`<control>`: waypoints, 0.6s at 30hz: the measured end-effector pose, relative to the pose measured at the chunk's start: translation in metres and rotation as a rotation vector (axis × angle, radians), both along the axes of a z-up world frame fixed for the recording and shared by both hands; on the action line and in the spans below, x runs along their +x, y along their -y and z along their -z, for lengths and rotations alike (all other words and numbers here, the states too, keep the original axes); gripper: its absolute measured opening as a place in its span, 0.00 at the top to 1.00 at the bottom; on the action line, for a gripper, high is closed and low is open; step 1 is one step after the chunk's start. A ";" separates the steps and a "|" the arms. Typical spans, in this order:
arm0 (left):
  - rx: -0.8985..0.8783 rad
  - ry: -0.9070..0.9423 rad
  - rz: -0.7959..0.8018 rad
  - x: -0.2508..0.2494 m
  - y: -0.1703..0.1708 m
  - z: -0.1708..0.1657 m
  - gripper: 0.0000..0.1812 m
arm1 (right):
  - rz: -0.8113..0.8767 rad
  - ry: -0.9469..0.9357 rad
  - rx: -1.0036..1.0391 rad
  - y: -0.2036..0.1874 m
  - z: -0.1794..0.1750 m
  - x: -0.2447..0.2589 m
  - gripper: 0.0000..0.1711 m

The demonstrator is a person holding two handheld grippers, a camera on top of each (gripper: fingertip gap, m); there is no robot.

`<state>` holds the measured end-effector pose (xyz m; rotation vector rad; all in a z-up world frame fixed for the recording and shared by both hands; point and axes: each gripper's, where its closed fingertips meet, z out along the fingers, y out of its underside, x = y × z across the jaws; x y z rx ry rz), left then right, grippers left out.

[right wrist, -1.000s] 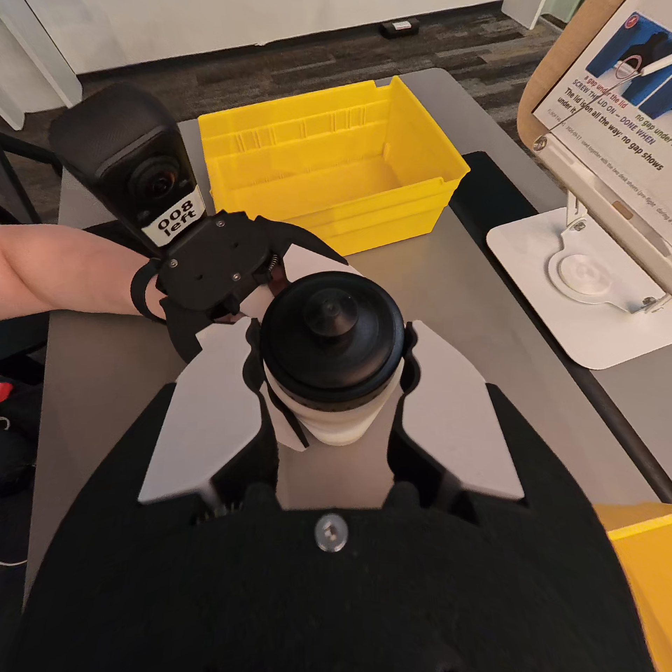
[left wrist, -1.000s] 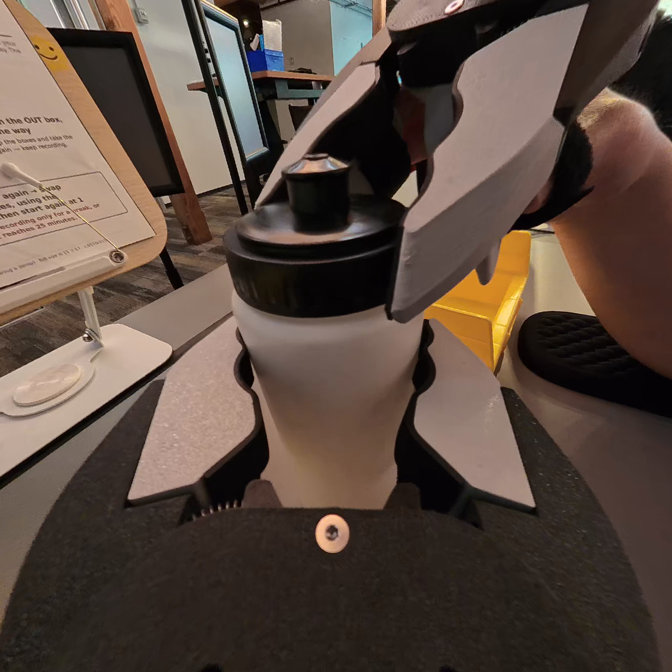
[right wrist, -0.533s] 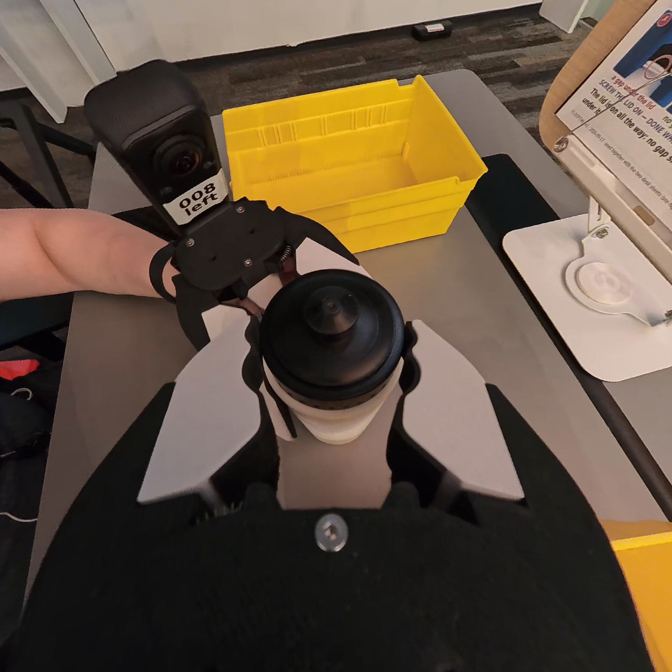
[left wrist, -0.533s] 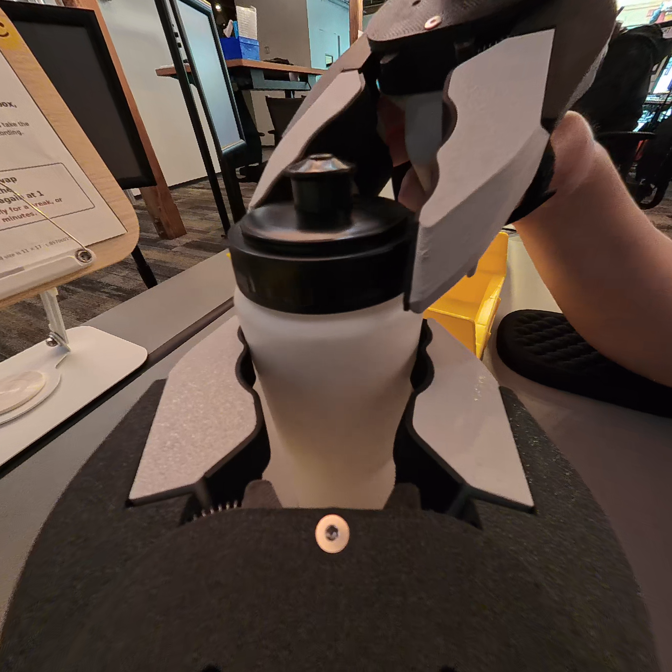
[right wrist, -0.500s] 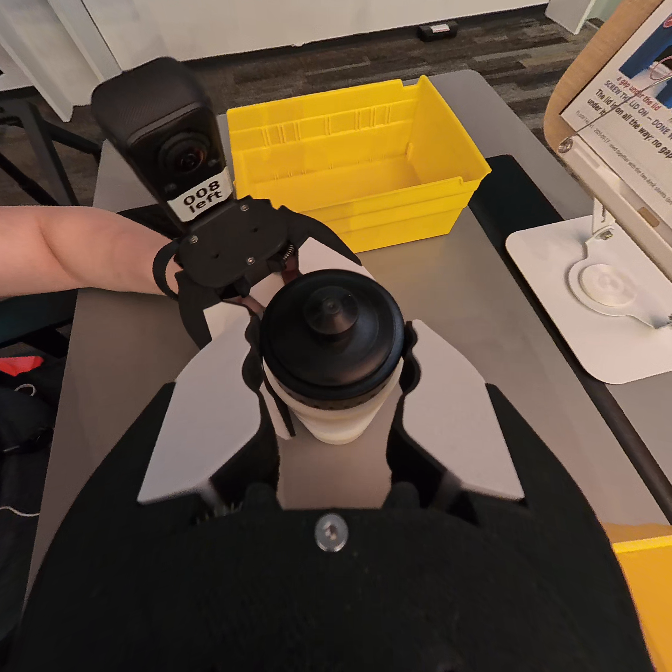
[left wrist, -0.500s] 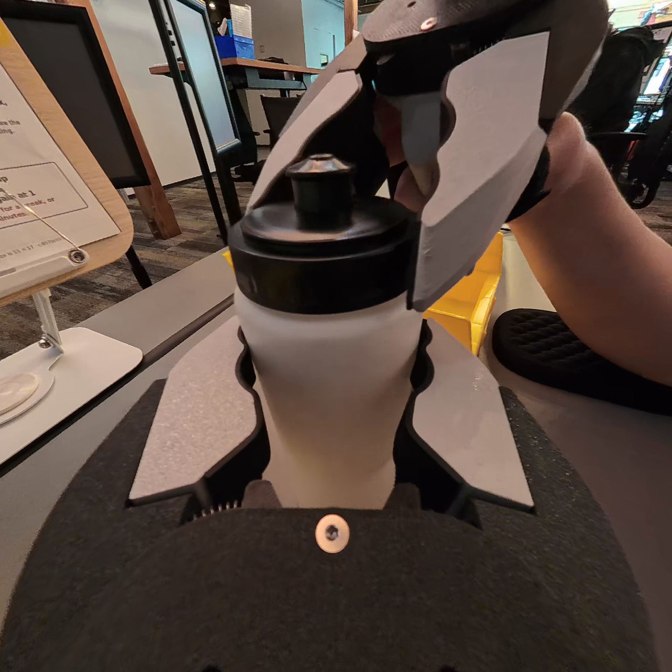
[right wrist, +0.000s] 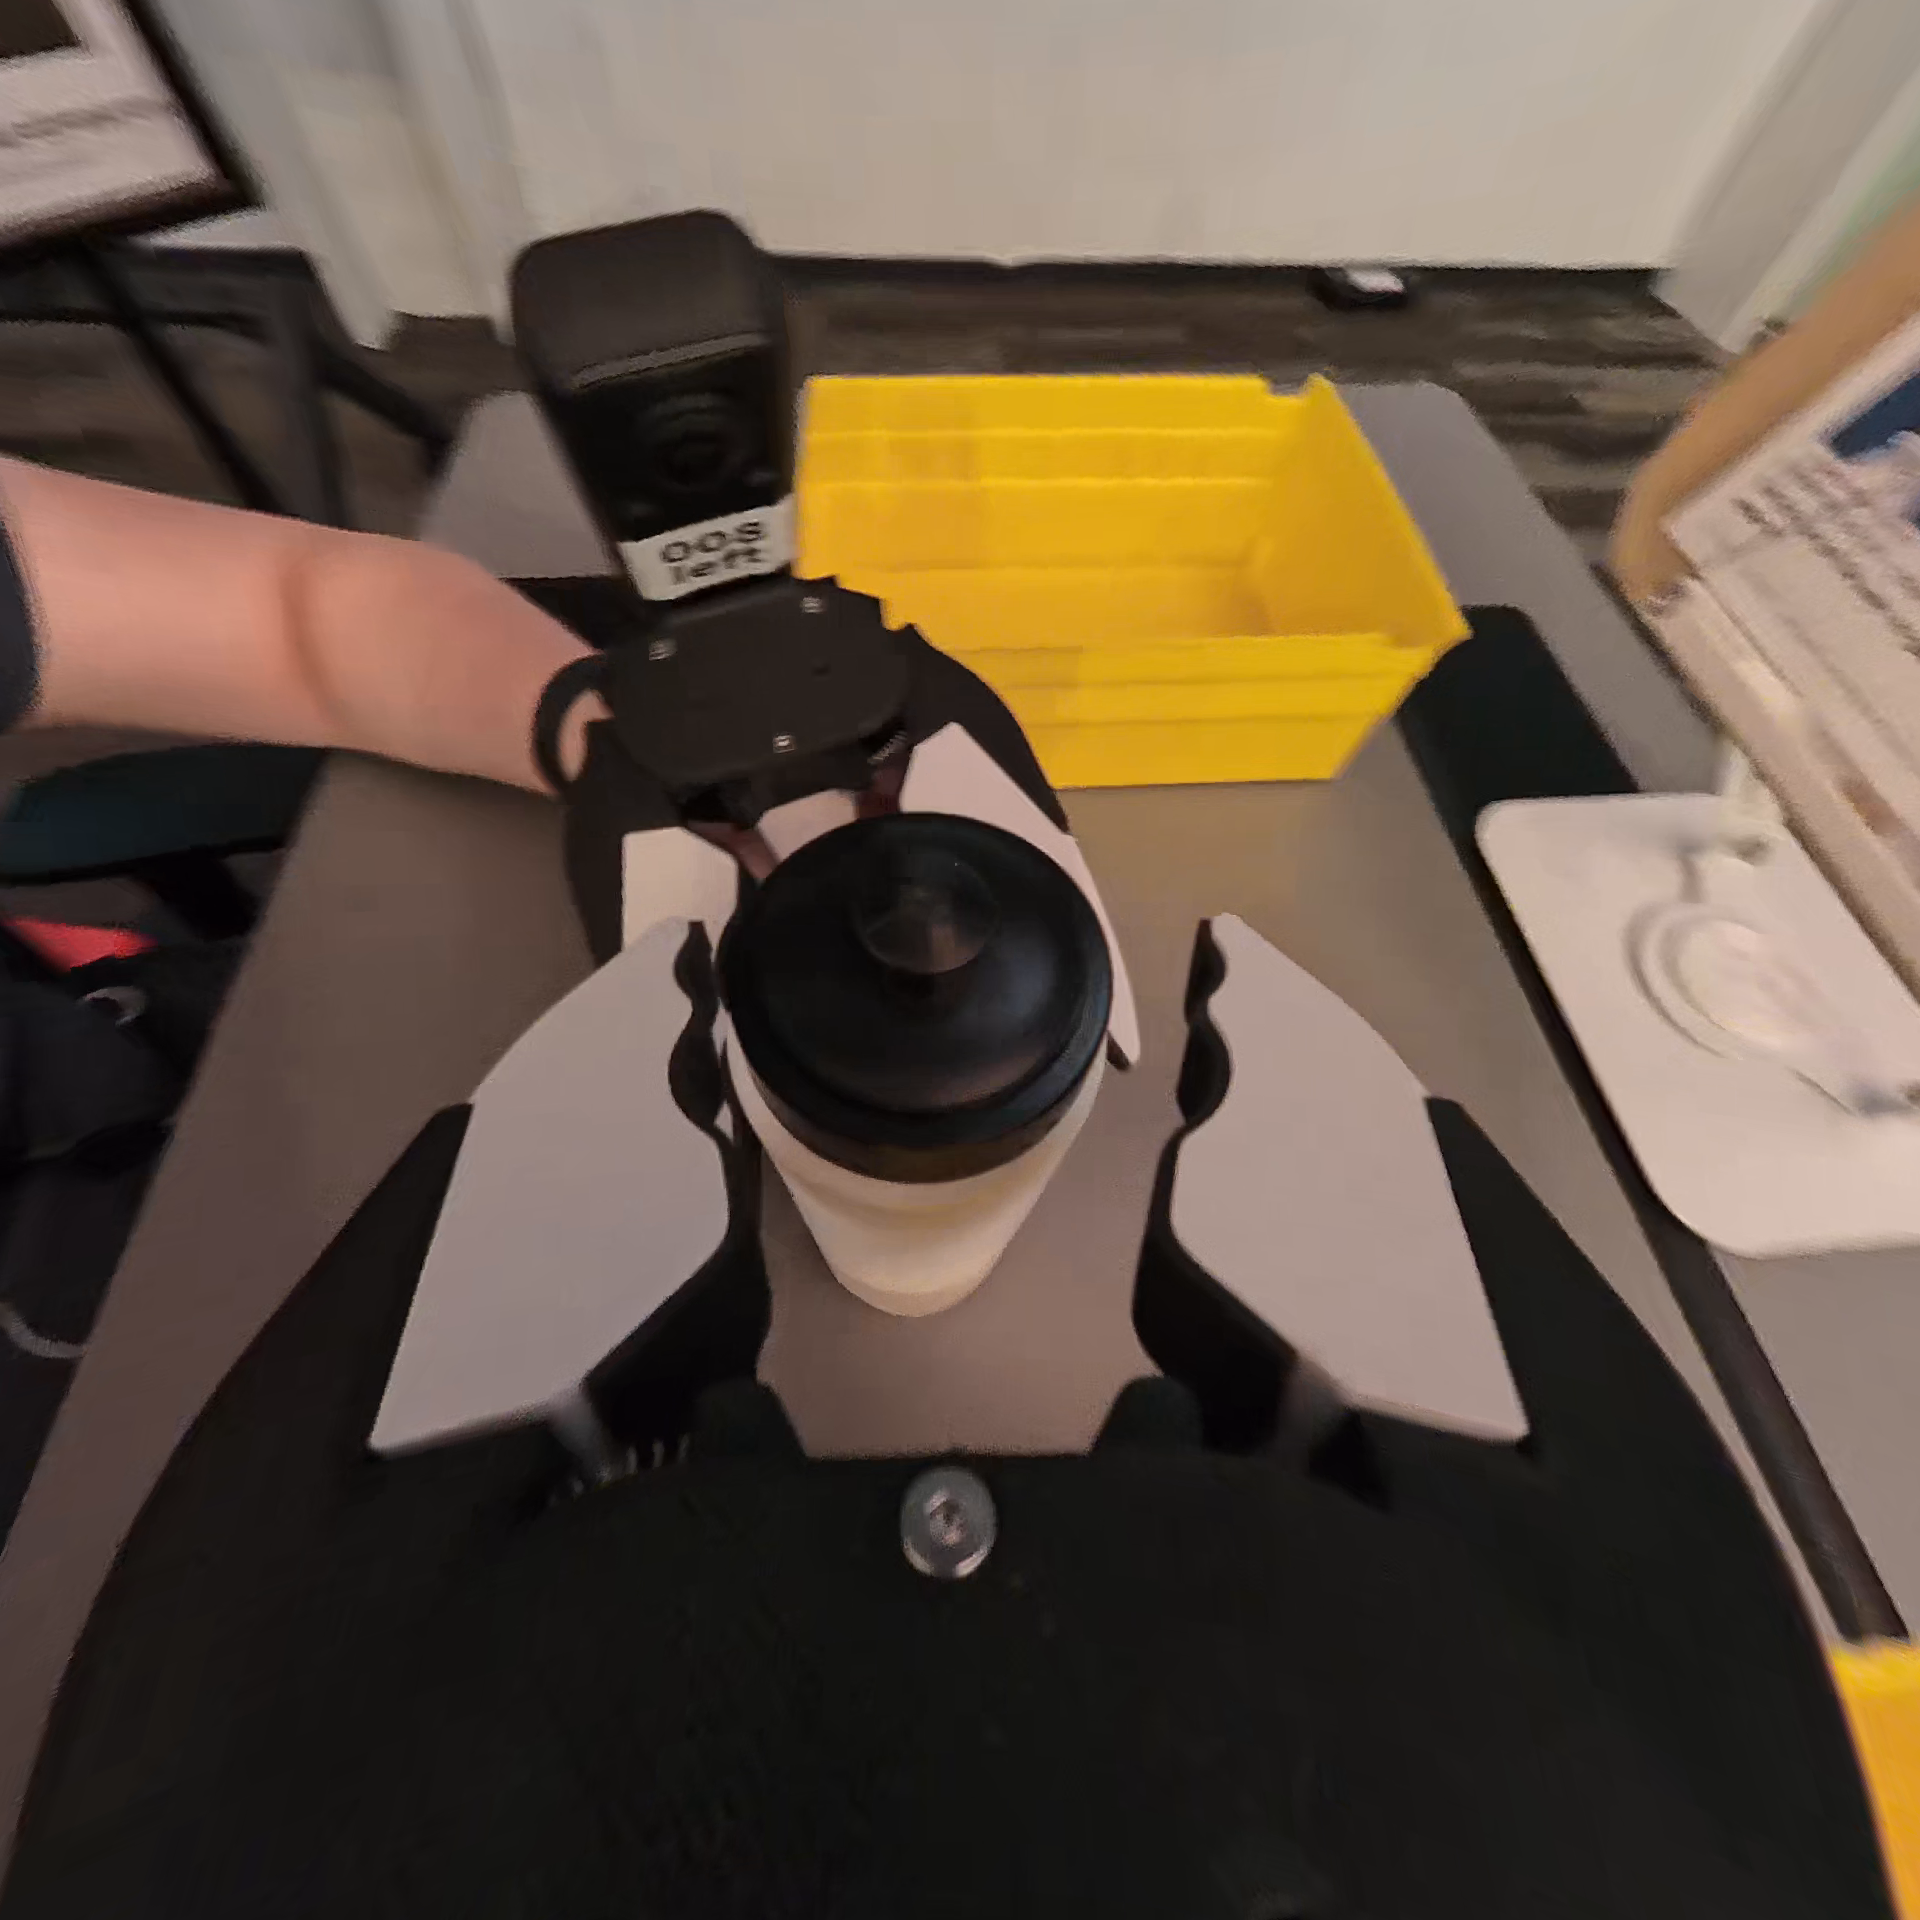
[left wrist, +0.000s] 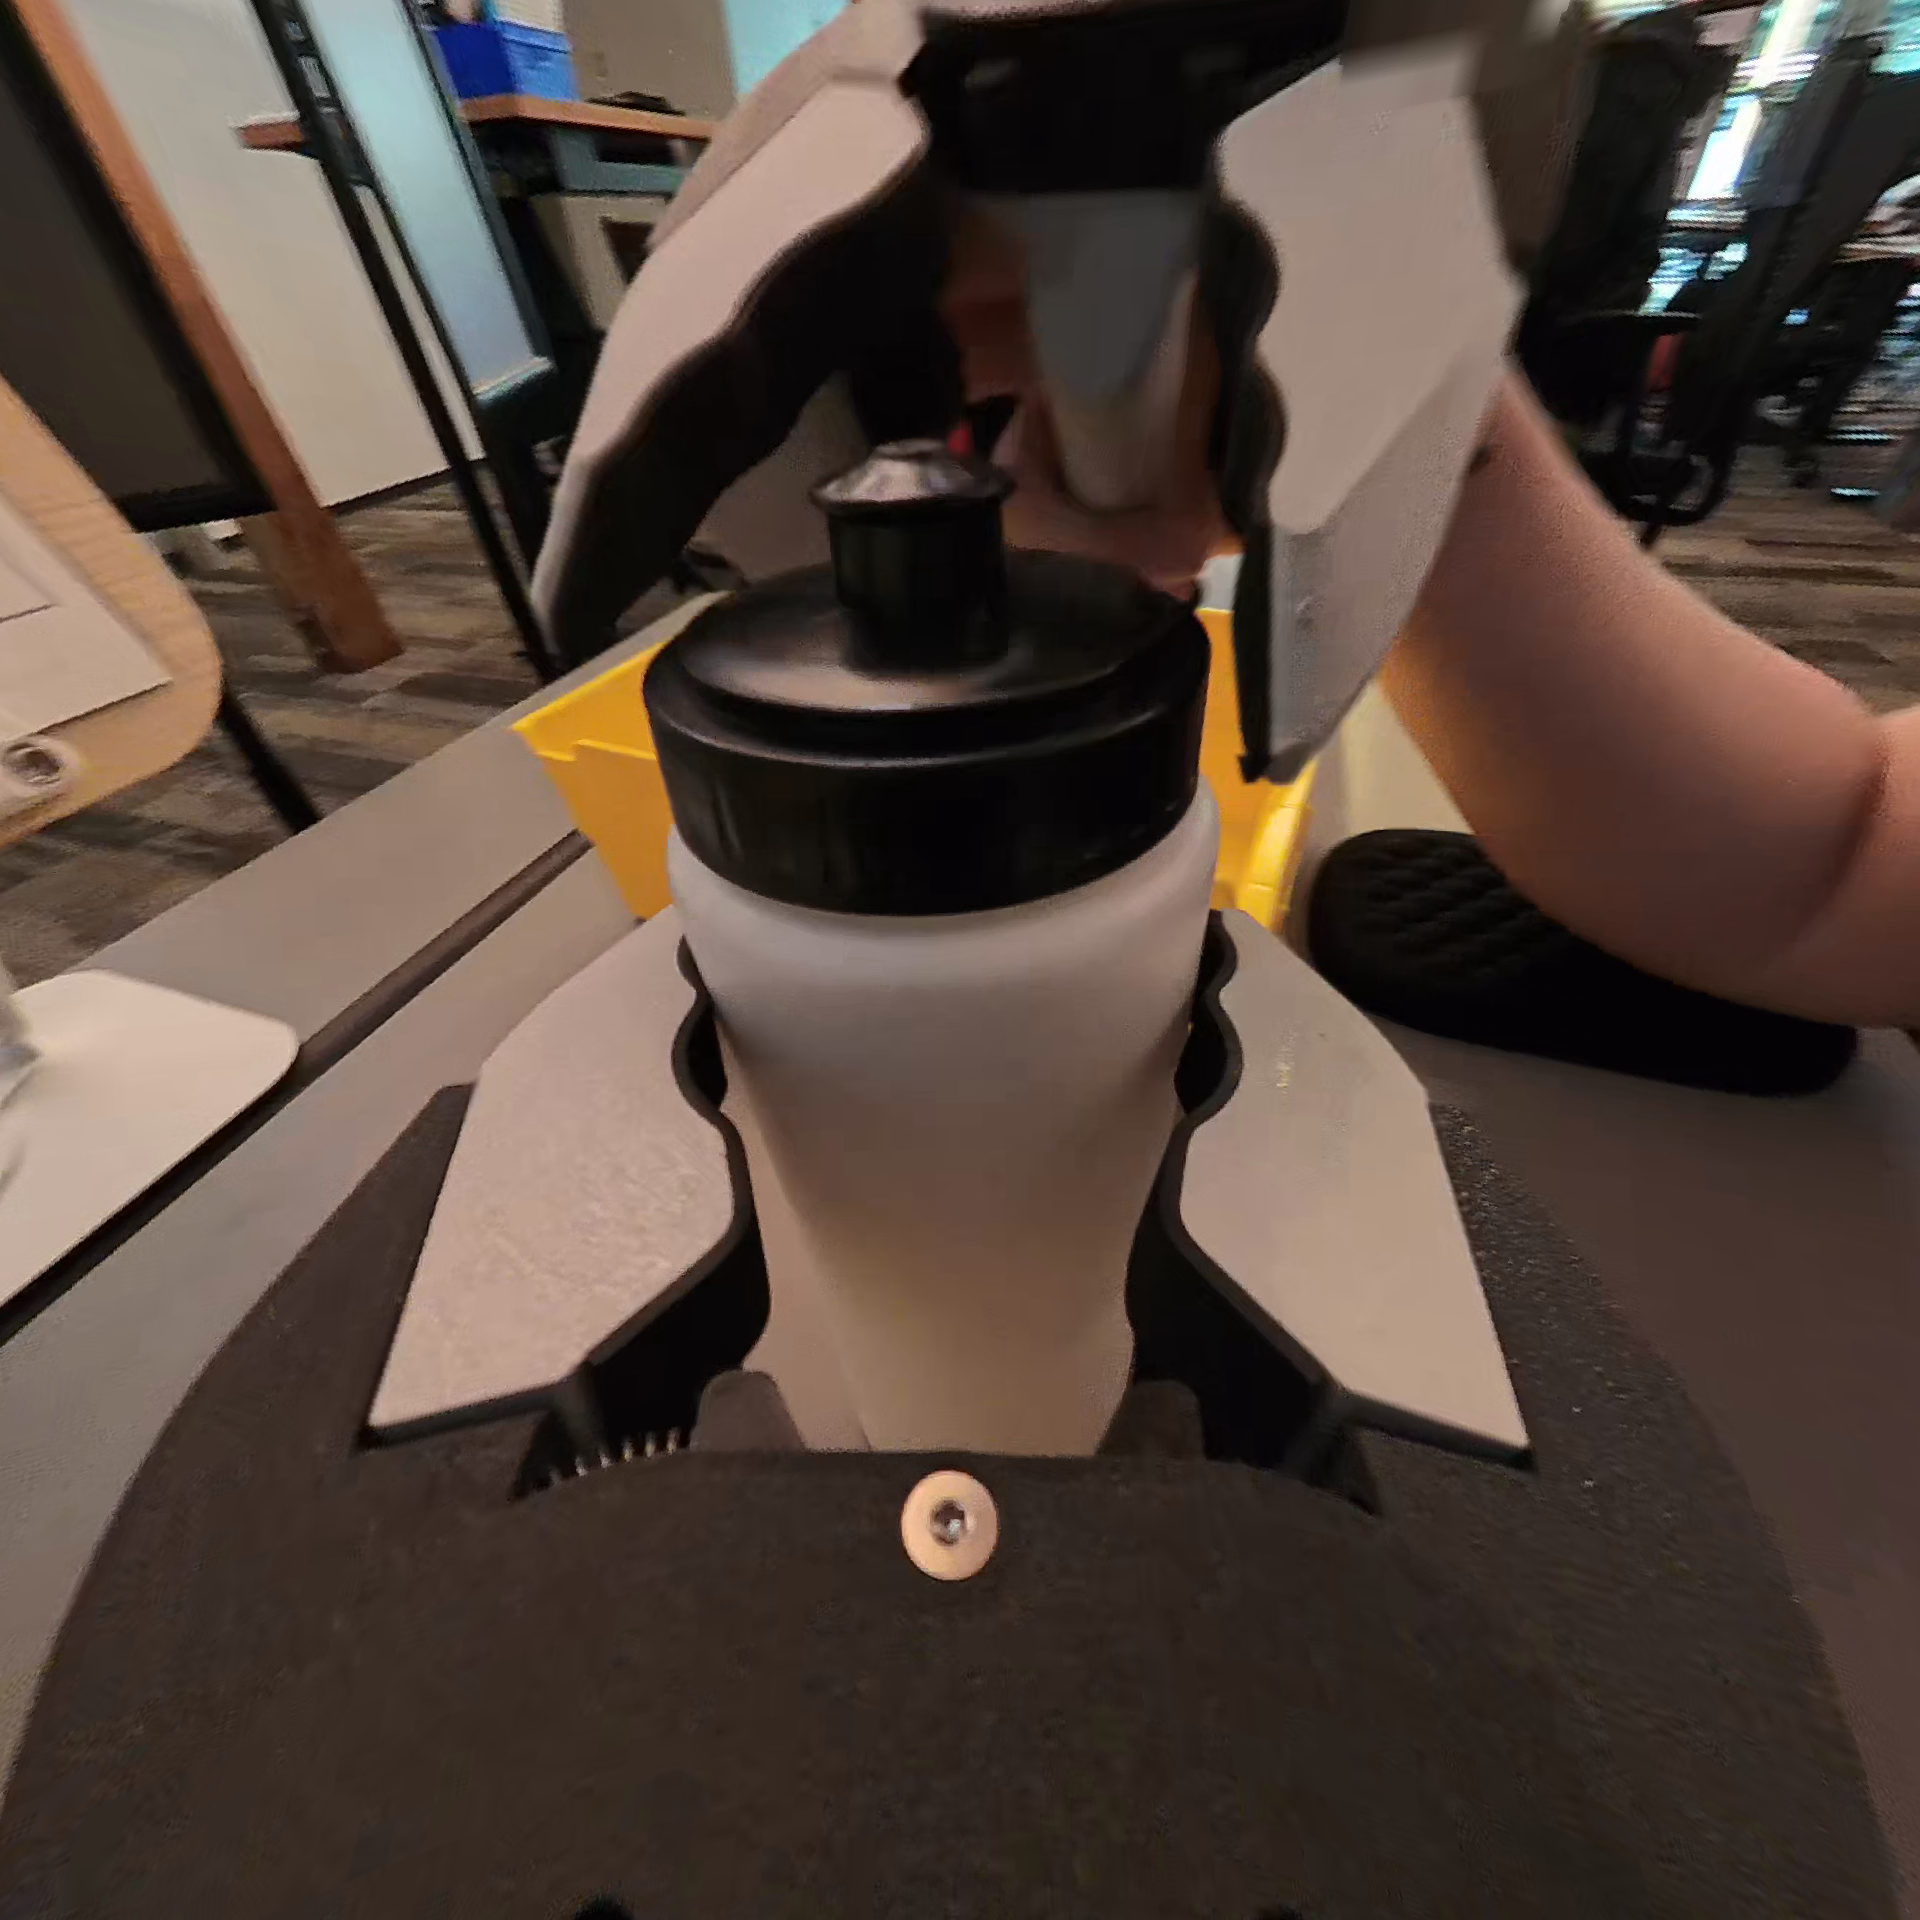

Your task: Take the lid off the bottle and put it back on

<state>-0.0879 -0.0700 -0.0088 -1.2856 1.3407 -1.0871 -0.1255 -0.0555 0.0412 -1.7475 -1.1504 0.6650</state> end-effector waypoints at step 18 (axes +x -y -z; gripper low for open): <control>0.050 -0.084 0.309 0.001 0.069 0.004 0.52 | -0.203 0.246 0.035 0.068 0.003 -0.005 0.59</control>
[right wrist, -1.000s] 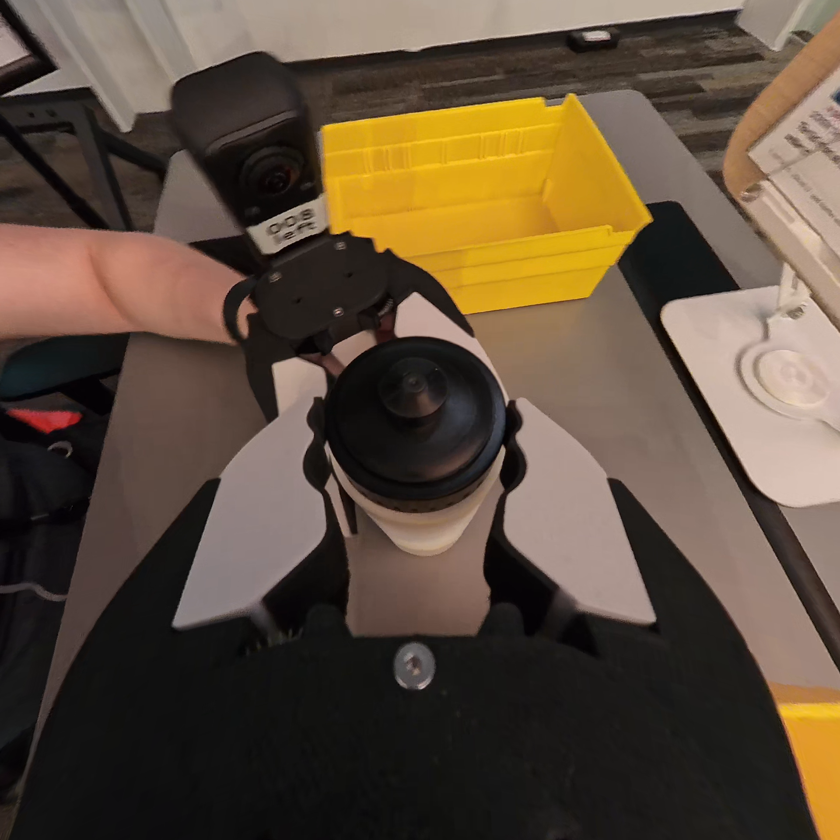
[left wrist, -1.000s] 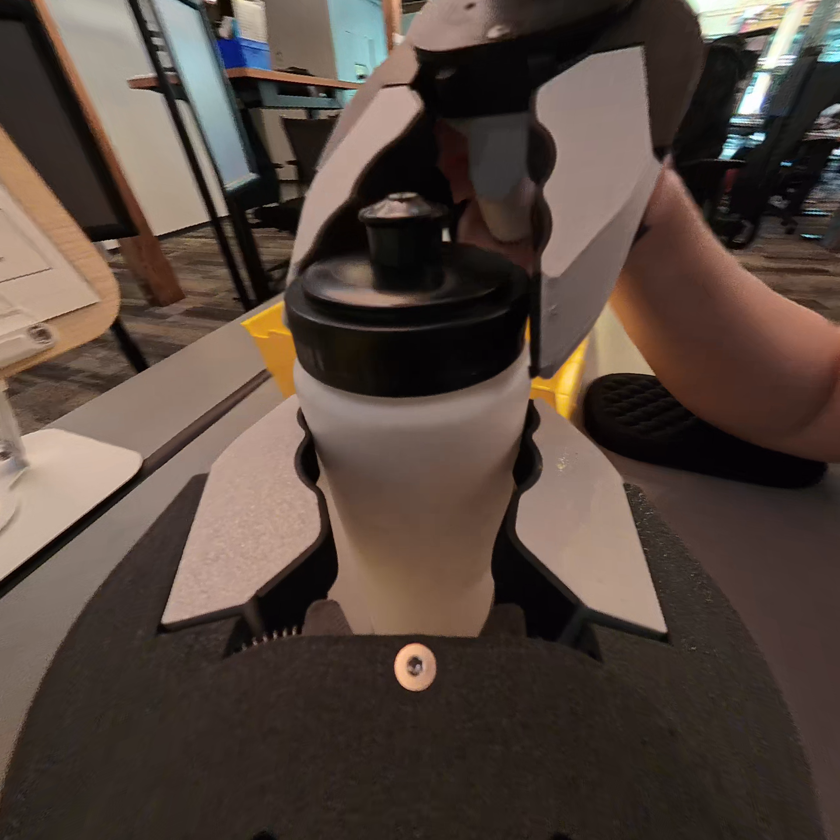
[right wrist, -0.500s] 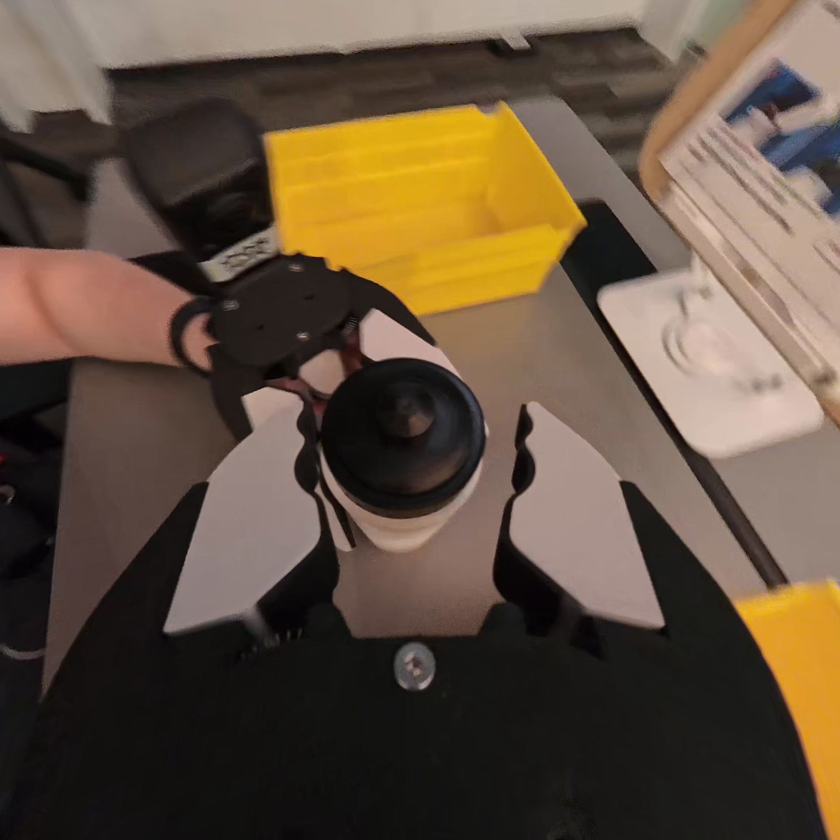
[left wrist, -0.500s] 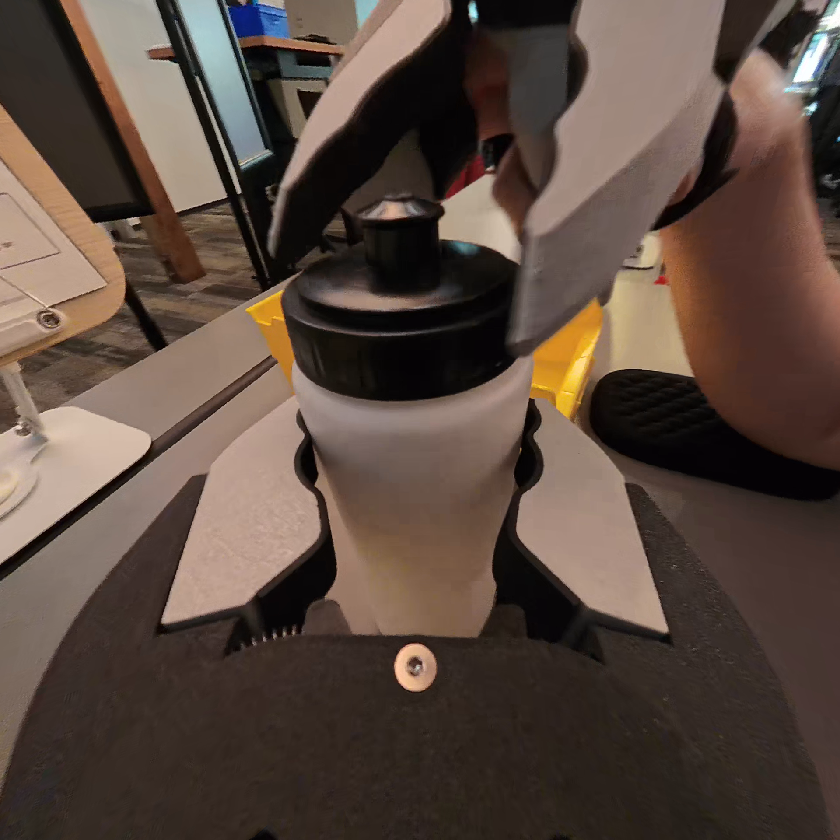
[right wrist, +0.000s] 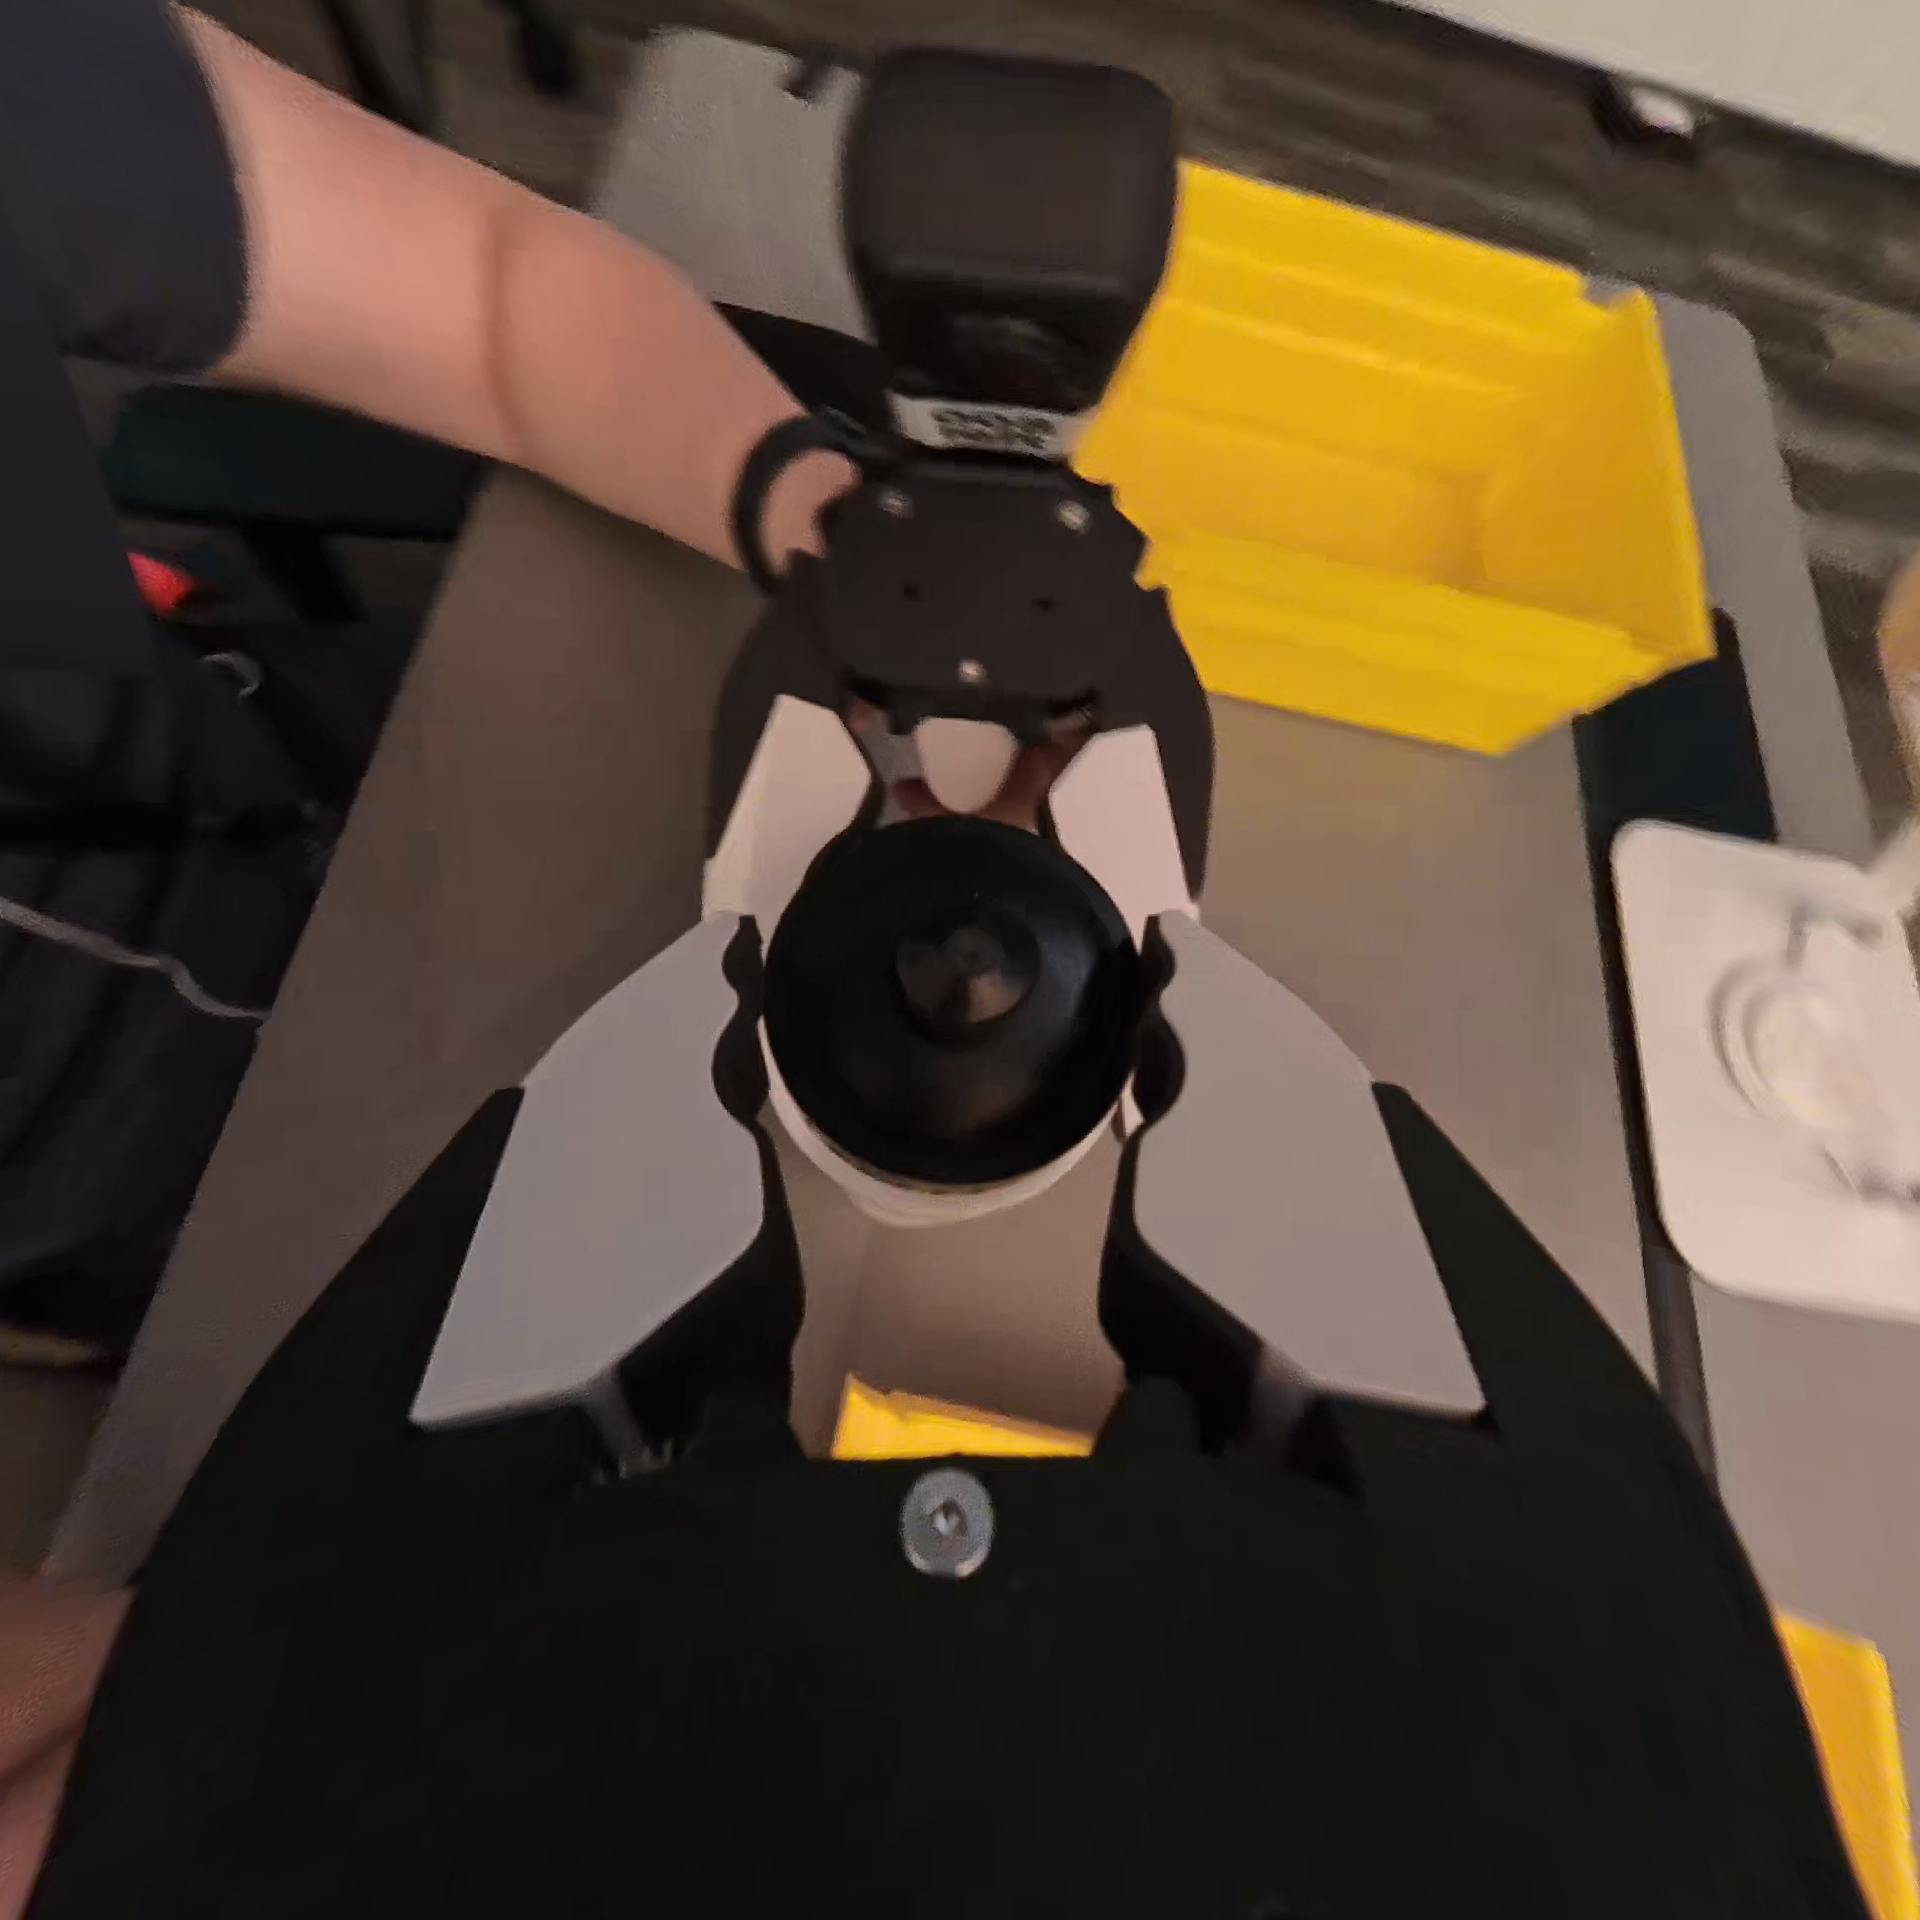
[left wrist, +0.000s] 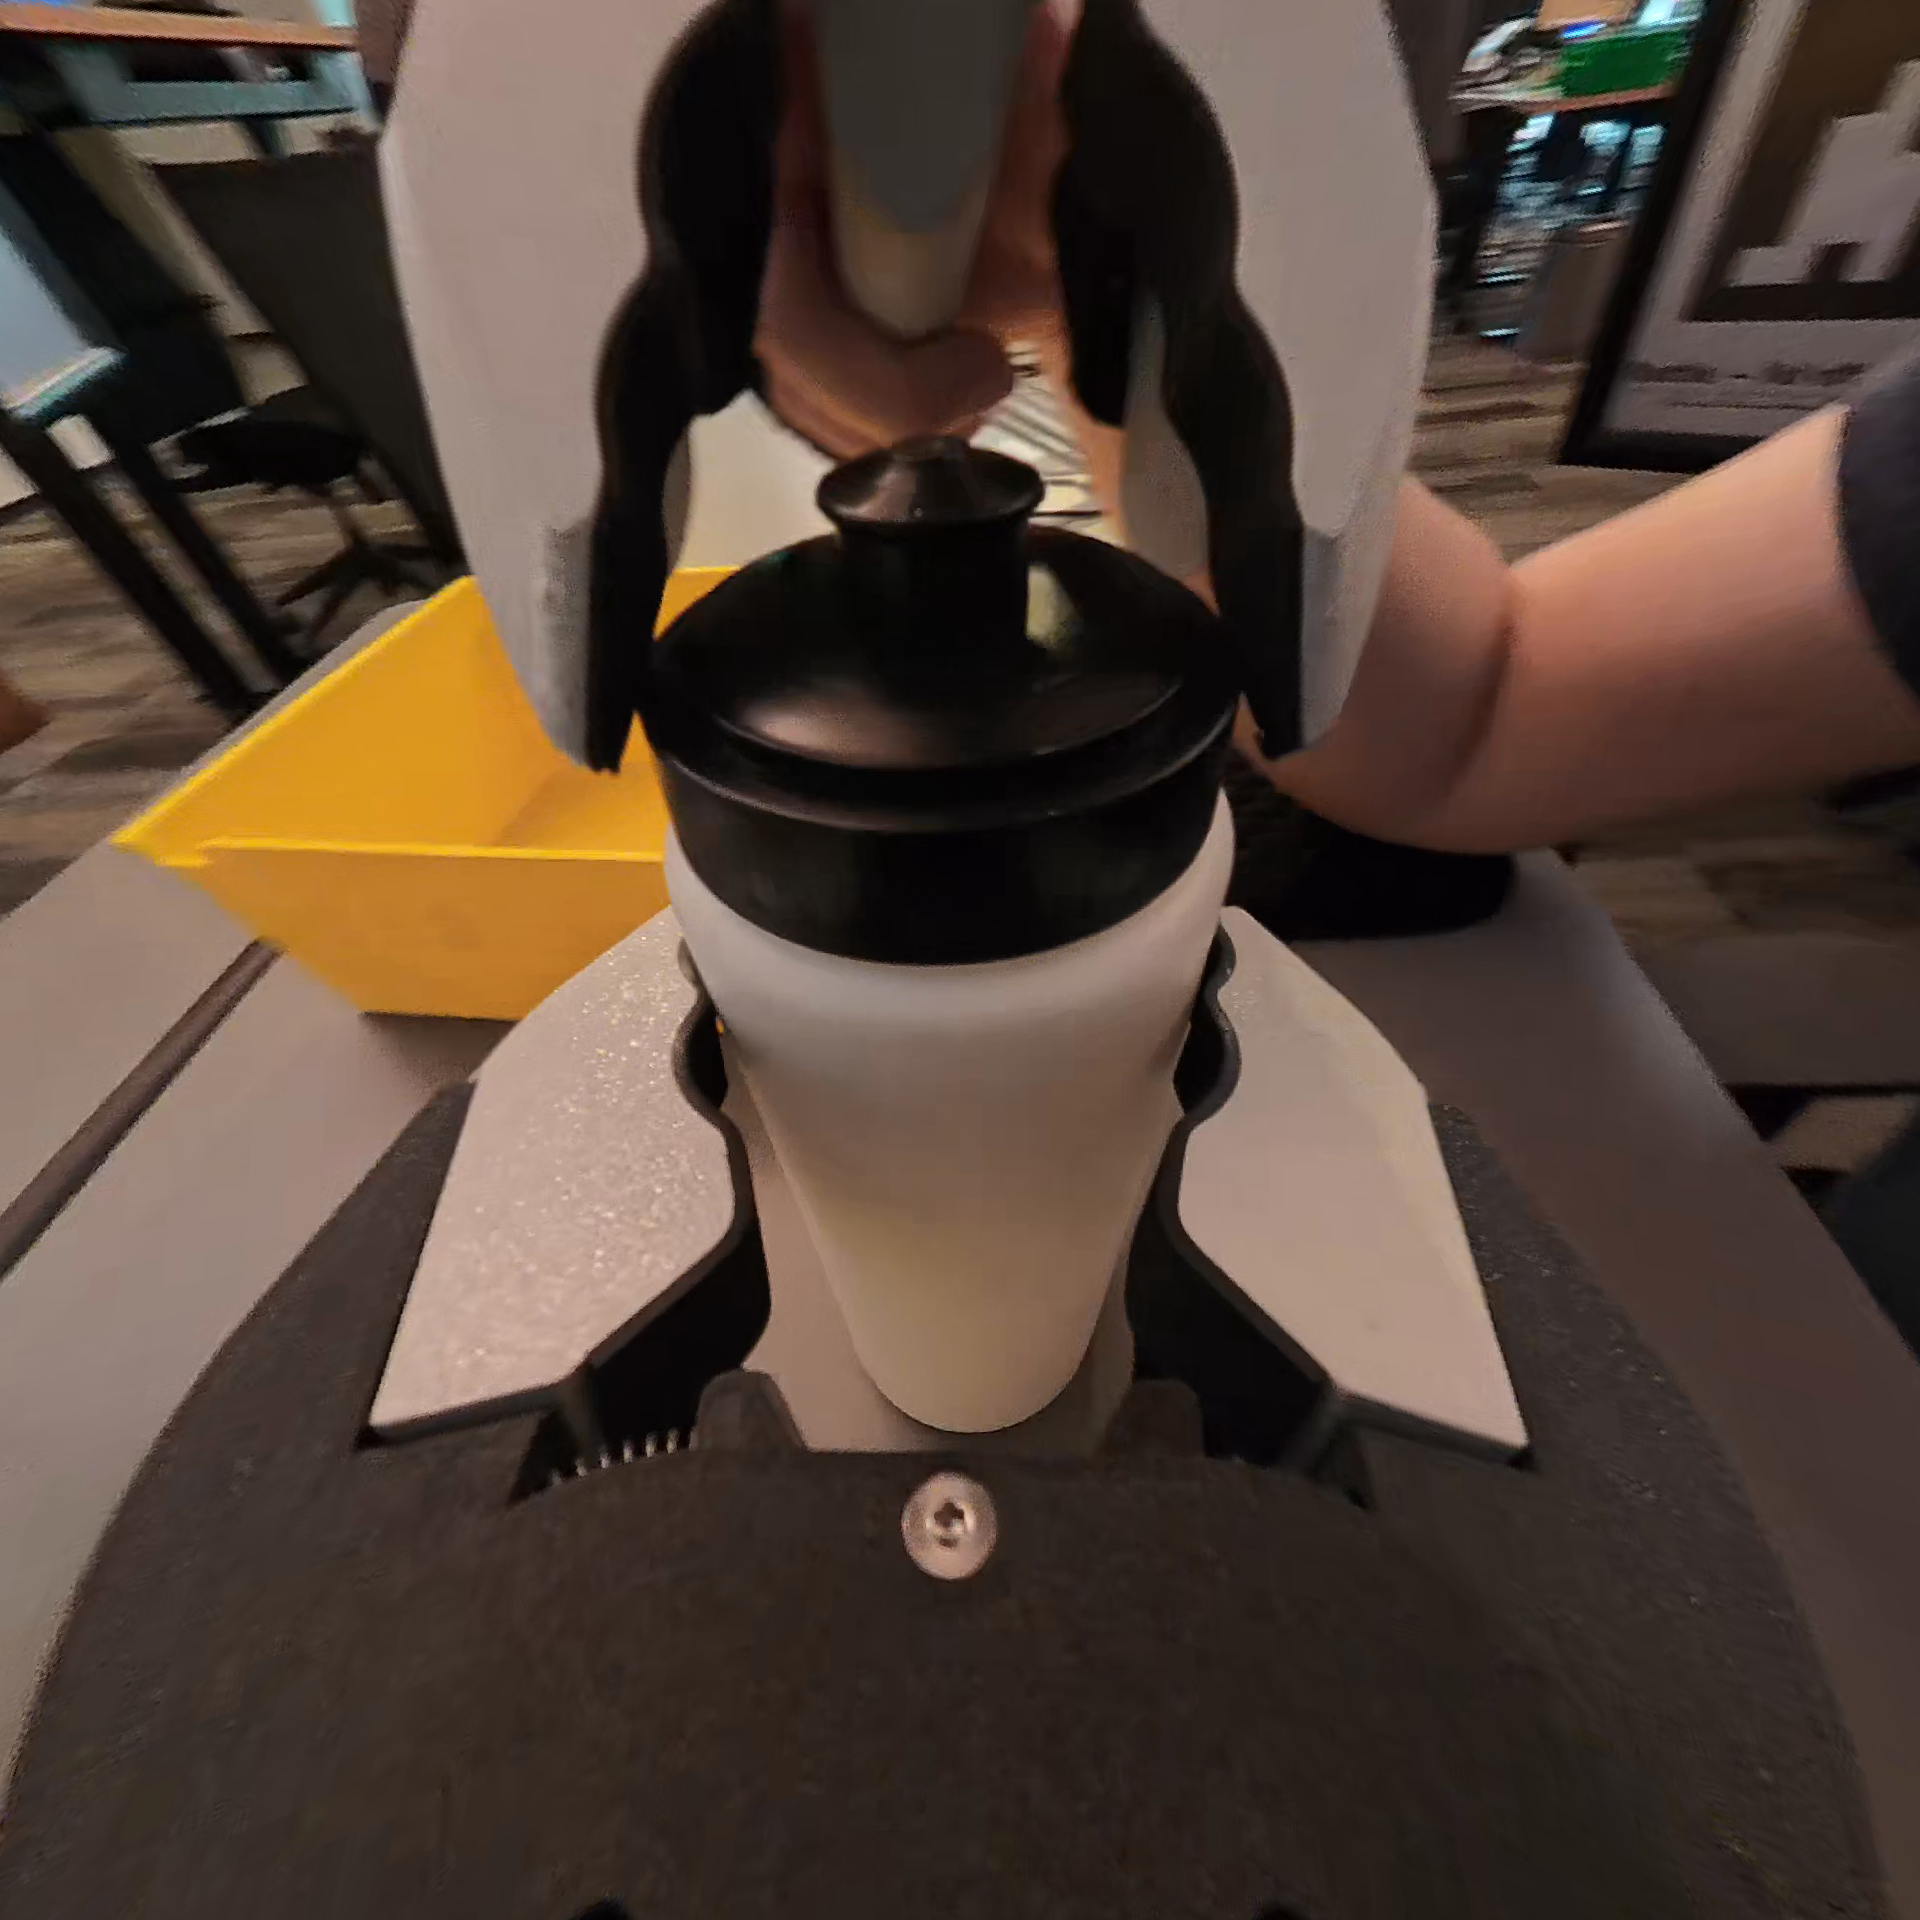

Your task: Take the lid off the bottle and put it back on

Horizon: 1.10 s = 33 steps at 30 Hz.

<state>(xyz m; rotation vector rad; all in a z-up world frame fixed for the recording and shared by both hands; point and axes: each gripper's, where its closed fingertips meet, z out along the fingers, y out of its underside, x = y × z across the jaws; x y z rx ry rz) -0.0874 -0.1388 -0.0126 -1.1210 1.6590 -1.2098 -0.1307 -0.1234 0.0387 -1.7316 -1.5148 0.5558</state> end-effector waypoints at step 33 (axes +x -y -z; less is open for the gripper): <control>-0.045 -0.030 -0.154 0.005 -0.020 0.002 0.52 | 0.198 0.021 -0.032 -0.022 0.001 0.008 0.49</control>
